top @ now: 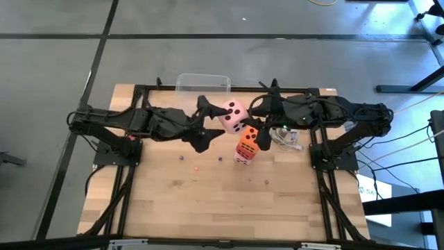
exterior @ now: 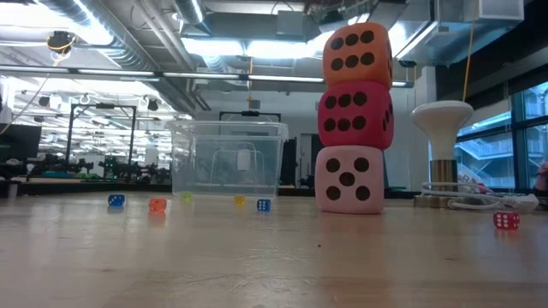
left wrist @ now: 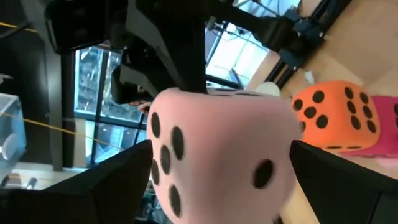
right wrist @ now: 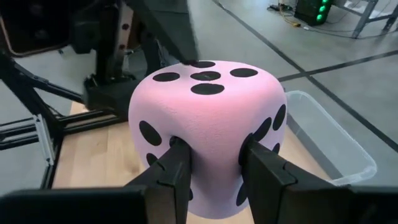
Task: Pick & Place Dice
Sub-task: Put the top large pink dice into the transparent bin
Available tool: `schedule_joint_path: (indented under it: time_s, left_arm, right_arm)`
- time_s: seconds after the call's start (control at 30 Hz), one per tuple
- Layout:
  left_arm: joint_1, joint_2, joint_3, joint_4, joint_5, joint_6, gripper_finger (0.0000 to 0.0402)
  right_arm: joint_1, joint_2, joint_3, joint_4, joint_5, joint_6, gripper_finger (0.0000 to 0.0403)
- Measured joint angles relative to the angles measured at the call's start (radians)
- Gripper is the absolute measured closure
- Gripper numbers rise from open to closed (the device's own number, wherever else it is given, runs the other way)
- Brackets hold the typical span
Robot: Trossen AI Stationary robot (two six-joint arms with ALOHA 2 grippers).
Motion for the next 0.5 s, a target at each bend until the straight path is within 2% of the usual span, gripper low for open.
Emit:
schedule_joint_path:
  time_s: [0.23, 0.4, 0.5]
  left_arm:
    - [0.002, 0.023, 0.0, 0.009, -0.049, 0.028, 0.0028]
    - [0.003, 0.021, 0.0, 0.01, -0.018, 0.027, 0.0032]
    - [0.003, 0.021, 0.0, 0.006, -0.003, 0.024, 0.0048]
  right_arm:
    - [0.006, 0.01, 0.0, 0.004, -0.006, -0.021, 0.0306]
    - [0.007, 0.01, 0.0, 0.028, -0.035, -0.037, 0.0306]
    - [0.011, 0.01, 0.0, 0.035, -0.072, -0.058, 0.0306]
